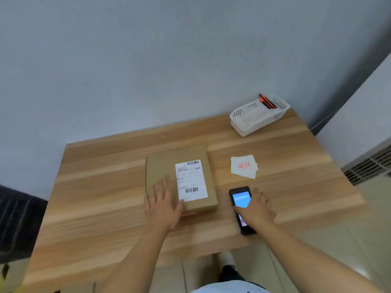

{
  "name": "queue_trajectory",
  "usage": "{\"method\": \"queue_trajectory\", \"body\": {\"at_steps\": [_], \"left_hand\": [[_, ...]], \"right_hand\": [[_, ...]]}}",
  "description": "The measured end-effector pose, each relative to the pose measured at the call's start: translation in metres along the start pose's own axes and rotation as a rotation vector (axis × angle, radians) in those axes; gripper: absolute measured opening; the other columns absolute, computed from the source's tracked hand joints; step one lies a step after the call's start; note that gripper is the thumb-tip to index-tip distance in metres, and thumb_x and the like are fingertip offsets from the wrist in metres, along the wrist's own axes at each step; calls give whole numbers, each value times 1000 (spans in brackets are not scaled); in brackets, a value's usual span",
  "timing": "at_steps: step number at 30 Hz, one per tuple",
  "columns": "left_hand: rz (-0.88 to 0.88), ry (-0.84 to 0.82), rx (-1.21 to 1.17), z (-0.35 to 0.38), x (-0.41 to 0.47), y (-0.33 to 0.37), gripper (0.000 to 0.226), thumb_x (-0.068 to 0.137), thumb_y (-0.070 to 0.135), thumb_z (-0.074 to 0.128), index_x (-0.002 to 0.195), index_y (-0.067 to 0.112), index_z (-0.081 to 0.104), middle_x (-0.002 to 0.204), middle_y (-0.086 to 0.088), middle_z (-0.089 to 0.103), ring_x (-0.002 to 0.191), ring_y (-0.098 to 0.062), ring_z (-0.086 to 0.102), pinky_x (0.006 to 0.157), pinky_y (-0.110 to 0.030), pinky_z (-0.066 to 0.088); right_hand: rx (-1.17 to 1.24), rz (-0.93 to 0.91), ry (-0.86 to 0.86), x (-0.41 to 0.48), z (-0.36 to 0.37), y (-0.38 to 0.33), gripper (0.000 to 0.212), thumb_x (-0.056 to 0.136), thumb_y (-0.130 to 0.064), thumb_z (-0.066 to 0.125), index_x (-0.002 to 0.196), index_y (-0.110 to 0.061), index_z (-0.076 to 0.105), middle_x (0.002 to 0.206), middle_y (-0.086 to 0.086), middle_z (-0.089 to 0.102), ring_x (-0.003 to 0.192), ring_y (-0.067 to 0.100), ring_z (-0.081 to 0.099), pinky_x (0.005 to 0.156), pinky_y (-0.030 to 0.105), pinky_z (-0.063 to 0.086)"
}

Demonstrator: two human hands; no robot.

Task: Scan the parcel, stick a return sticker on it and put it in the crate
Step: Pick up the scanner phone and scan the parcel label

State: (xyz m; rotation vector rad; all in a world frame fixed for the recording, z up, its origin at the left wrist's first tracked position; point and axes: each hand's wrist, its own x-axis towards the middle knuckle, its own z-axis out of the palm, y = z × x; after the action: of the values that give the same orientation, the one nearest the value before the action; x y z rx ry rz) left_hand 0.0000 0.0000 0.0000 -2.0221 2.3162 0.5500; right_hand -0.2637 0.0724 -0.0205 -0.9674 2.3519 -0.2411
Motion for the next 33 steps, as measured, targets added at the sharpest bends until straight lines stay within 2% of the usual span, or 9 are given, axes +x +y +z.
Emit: {"method": "queue_trajectory", "body": {"at_steps": [2,6,10,16,19,22,25,29,33], "left_hand": [[-23,-49,-23,5,2,3,92,74,74,9,157,33,3,168,1,0,153,-29,0,121,-44,2],[-103,-104,-63,21,-1,3,95,71,77,9,156,36,6,167,2,-5,153,-28,-7,123,-43,3],[-128,-99,-103,25,4,6,76,92,61,41,157,35,12,167,3,-3,153,-25,-9,123,-43,2],[-157,-124,-163,19,4,10,73,93,54,51,155,35,18,168,3,1,153,-26,-7,123,-44,4],[-225,-148,-194,9,7,16,77,86,57,54,153,34,24,167,-2,9,152,-28,2,121,-47,8],[-325,-40,-402,-12,6,30,74,83,48,60,150,27,35,160,-9,29,148,-26,21,119,-45,20],[-338,20,-698,-41,3,51,54,88,34,69,138,27,51,145,4,49,134,-15,43,106,-34,36],[-249,-104,-1040,-86,1,90,33,89,32,70,122,33,65,125,17,65,113,3,60,81,-17,43],[-99,-106,-1120,-111,5,120,35,81,40,76,115,42,68,125,20,66,117,3,59,91,-23,45]], "right_hand": [[64,124,-67,8,7,0,108,67,-53,76,153,-22,18,150,9,35,137,32,35,103,49,38],[-64,156,-106,21,20,4,113,67,-55,76,153,-17,14,150,10,33,136,31,35,100,47,42],[-165,155,-146,28,34,11,106,67,-55,72,148,-14,18,142,11,37,128,29,40,92,43,48],[-197,162,-156,30,35,13,101,71,-49,75,147,-16,17,139,13,38,124,30,41,86,42,48],[88,215,-241,38,18,9,91,64,-37,82,140,-12,38,130,14,49,118,32,49,89,40,48],[645,315,-493,41,-22,0,55,71,-9,83,121,-6,59,98,12,67,81,24,64,70,36,55],[706,203,-790,34,-67,-14,51,78,-8,79,123,-21,59,99,6,71,85,19,66,68,35,52],[776,-35,-910,25,-106,-35,62,74,-7,82,126,-30,59,111,8,66,103,25,65,86,46,56],[831,-238,-1046,16,-130,-59,76,63,-12,81,134,-29,61,121,10,61,100,21,70,83,41,60]]}}
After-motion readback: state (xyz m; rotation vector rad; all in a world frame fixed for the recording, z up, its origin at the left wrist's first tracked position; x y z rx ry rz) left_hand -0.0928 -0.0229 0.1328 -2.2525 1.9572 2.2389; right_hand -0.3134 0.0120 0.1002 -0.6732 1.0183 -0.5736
